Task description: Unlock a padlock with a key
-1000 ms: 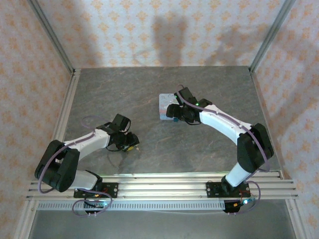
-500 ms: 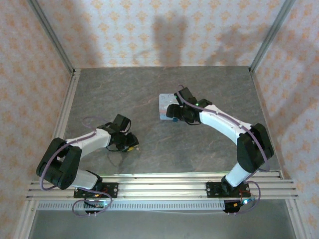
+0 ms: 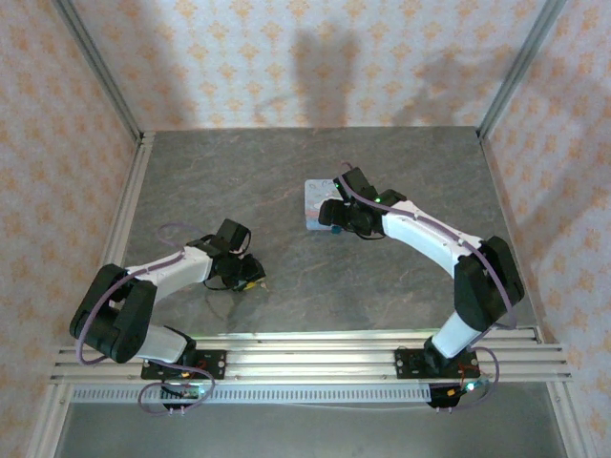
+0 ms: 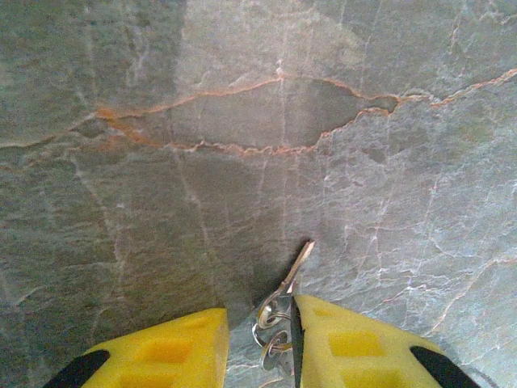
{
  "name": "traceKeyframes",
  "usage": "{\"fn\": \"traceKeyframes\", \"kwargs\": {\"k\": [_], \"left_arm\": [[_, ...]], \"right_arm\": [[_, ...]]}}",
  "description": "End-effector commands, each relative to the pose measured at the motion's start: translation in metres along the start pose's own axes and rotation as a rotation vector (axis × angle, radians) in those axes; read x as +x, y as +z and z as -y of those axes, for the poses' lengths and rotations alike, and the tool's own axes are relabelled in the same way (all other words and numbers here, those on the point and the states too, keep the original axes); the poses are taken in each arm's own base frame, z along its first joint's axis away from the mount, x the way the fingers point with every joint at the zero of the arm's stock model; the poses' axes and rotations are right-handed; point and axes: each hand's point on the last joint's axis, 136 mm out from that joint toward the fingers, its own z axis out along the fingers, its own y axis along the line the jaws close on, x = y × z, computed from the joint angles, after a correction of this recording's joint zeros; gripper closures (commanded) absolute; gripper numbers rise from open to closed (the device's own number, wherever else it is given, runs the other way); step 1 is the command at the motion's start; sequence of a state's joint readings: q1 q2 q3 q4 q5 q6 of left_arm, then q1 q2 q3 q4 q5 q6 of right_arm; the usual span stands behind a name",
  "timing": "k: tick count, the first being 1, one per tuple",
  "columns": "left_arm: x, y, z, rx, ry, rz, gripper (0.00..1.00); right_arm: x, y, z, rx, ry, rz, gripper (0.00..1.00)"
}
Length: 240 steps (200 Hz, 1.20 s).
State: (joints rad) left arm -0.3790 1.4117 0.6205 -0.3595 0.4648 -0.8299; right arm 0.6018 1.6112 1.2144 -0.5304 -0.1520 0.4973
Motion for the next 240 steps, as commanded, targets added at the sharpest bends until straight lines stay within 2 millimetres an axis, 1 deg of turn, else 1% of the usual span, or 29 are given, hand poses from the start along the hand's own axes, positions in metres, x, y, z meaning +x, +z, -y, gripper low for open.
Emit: {"fn": "traceKeyframes", "kwargs": {"k": [1, 55, 105, 145, 182, 214, 240], "left_arm": [[-0.004, -0.001, 0.012, 0.030, 0.023, 0.007, 0.73], [-0.005, -0.005, 0.014, 0.022, 0.034, 0.011, 0.72], [-0.005, -0.003, 0.012, 0.013, 0.033, 0.005, 0.73], [-0.008, -0.013, 0.017, 0.008, 0.046, 0.024, 0.72], [-0.010, -0.022, 0.013, -0.035, 0.062, 0.037, 0.70], [-0.008, -0.017, 0.008, -0.050, 0.058, 0.025, 0.69], [-0.007, -0.011, 0.010, -0.025, 0.049, 0.013, 0.70]], "right_arm": [[0.001, 0.002, 0.005, 0.026, -0.005, 0.013, 0.18], [0.003, 0.003, 0.005, 0.025, -0.003, 0.007, 0.18], [0.004, 0.004, 0.005, 0.023, -0.003, 0.005, 0.18], [0.003, 0.003, 0.005, 0.022, -0.001, 0.007, 0.18], [0.003, 0.002, 0.005, 0.018, -0.001, 0.010, 0.18], [0.004, 0.001, 0.006, 0.017, -0.003, 0.011, 0.18], [0.004, 0.001, 0.006, 0.017, -0.003, 0.013, 0.18]]}}
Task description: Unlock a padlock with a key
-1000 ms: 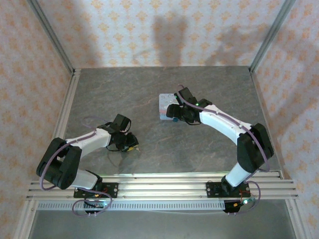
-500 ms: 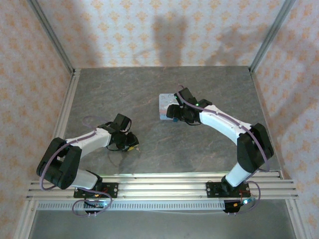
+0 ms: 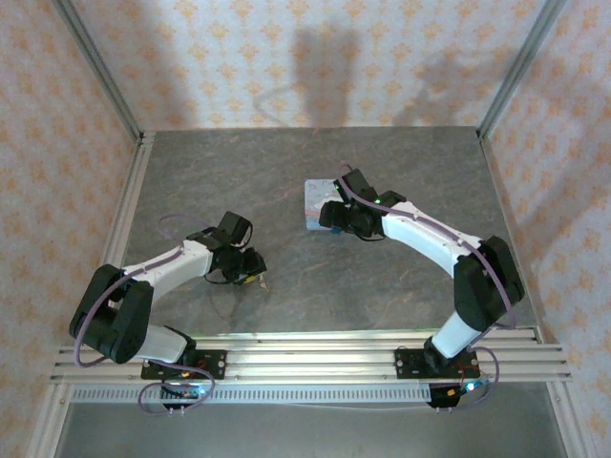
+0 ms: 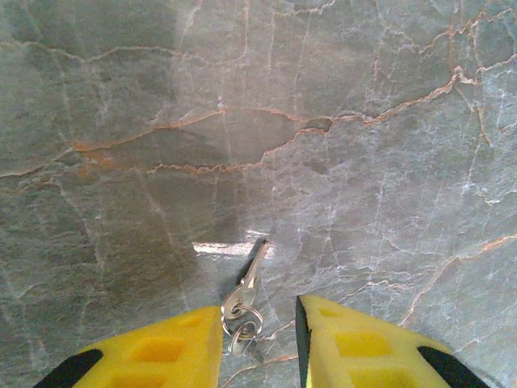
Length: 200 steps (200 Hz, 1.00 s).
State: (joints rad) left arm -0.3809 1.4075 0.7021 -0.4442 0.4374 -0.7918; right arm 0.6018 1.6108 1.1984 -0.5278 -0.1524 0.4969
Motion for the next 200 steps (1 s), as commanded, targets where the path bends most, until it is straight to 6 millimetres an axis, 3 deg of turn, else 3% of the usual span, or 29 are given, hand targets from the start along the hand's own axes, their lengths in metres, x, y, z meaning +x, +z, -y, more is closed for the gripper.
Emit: {"fn": "traceKeyframes", "kwargs": {"k": [1, 200], "left_arm": [[0.003, 0.003, -0.001, -0.007, 0.009, -0.008, 0.70], [0.009, 0.021, -0.004, 0.013, -0.010, -0.042, 0.72]], "right_arm": [[-0.001, -0.002, 0.002, 0.009, -0.002, 0.023, 0.18], [0.001, -0.003, 0.004, 0.012, 0.006, 0.022, 0.18]]}}
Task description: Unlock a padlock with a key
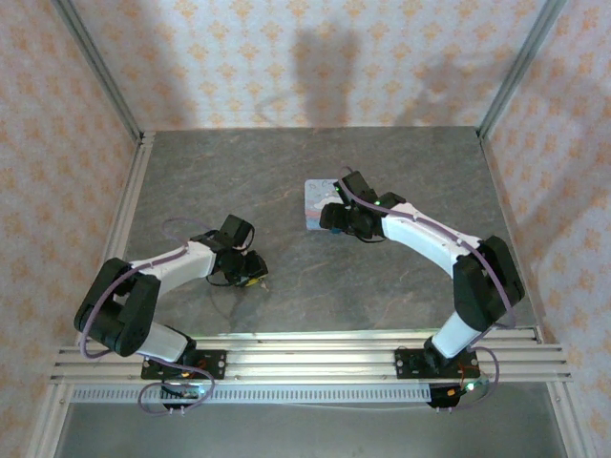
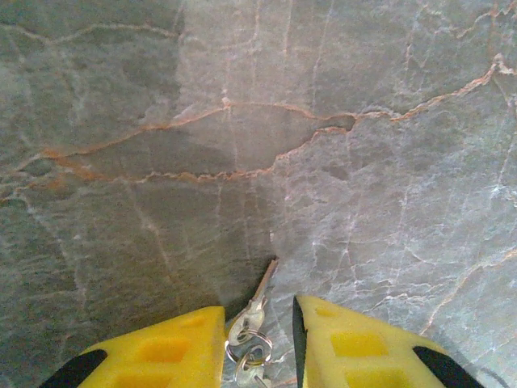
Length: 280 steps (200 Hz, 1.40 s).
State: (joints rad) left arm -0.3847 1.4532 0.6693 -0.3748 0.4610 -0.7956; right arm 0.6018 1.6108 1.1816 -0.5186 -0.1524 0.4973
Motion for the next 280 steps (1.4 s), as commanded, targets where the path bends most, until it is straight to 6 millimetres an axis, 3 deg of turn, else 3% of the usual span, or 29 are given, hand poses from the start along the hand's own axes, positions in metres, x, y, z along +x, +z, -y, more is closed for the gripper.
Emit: {"fn": "traceKeyframes", "kwargs": {"k": [1, 87, 187, 280], "left_arm": [[0.004, 0.006, -0.001, 0.004, -0.007, -0.017, 0.72], [0.004, 0.012, -0.002, -0.018, 0.002, -0.028, 0.74], [0.005, 0.010, -0.004, -0.077, 0.056, -0.025, 0.89], [-0.001, -0.001, 0.006, -0.031, 0.116, 0.023, 1.00]], "right_arm": [[-0.003, -0.006, 0.001, 0.007, 0.005, 0.029, 0.18], [-0.004, -0.007, 0.001, 0.007, 0.005, 0.031, 0.18], [-0.002, -0.009, 0.004, 0.014, 0.007, 0.035, 0.18], [0.002, -0.017, 0.008, 0.000, 0.041, 0.047, 0.18]]}}
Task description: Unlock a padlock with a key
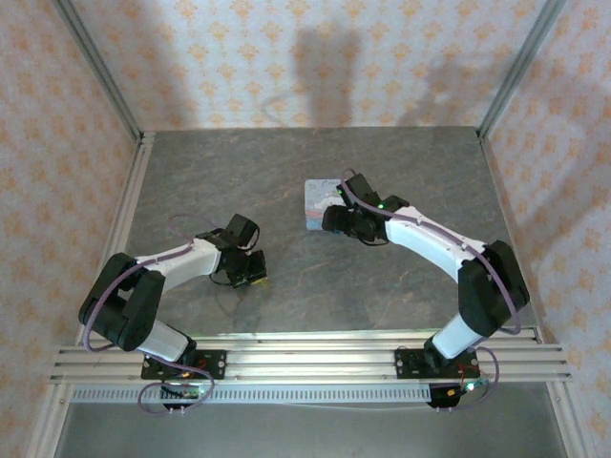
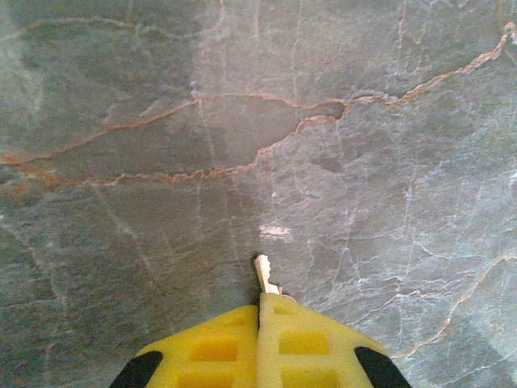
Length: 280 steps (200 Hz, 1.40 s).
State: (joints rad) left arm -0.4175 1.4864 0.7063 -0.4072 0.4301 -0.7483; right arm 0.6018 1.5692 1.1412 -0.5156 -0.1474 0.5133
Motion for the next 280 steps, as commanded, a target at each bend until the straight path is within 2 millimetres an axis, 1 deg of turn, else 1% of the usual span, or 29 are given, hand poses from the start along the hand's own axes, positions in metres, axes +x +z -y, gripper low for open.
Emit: {"fn": "traceKeyframes", "kwargs": {"k": [1, 36, 63, 96, 103, 119, 127, 135, 145, 177, 238, 280], "left_arm": [[-0.004, -0.004, 0.003, 0.008, 0.046, 0.034, 1.00], [-0.007, -0.011, 0.010, 0.043, 0.103, 0.065, 1.00], [-0.010, -0.015, 0.016, 0.069, 0.149, 0.084, 1.00], [-0.009, -0.017, 0.010, 0.042, 0.140, 0.081, 1.00], [-0.008, -0.017, 0.010, 0.036, 0.140, 0.079, 0.95], [-0.005, -0.019, 0.006, 0.012, 0.144, 0.067, 0.75], [-0.003, -0.020, 0.004, -0.004, 0.153, 0.064, 0.68], [-0.002, -0.021, 0.003, -0.023, 0.161, 0.059, 0.64], [-0.001, -0.021, 0.000, -0.051, 0.166, 0.058, 0.62], [0.001, -0.016, -0.004, -0.103, 0.173, 0.048, 0.63], [0.001, -0.012, 0.006, -0.154, 0.227, 0.048, 0.63], [-0.002, -0.008, 0.004, -0.228, 0.267, 0.051, 0.65]], "right_arm": [[-0.003, -0.011, 0.002, -0.002, 0.025, 0.041, 0.18], [0.001, -0.010, 0.002, -0.014, 0.046, 0.034, 0.18], [0.005, -0.005, -0.003, -0.047, 0.067, 0.015, 0.18], [0.009, 0.000, -0.004, -0.060, 0.084, -0.003, 0.18], [0.009, 0.000, -0.004, -0.060, 0.086, -0.002, 0.18], [0.011, 0.001, -0.003, -0.057, 0.086, -0.003, 0.18], [0.011, 0.001, -0.003, -0.056, 0.085, -0.004, 0.18], [0.011, 0.002, -0.003, -0.056, 0.083, -0.005, 0.18], [0.011, 0.002, -0.003, -0.056, 0.082, -0.006, 0.18], [0.011, 0.004, -0.006, -0.062, 0.078, -0.011, 0.18], [0.012, 0.003, -0.002, -0.053, 0.070, -0.008, 0.18], [0.013, 0.003, -0.001, -0.050, 0.070, -0.007, 0.18]]}}
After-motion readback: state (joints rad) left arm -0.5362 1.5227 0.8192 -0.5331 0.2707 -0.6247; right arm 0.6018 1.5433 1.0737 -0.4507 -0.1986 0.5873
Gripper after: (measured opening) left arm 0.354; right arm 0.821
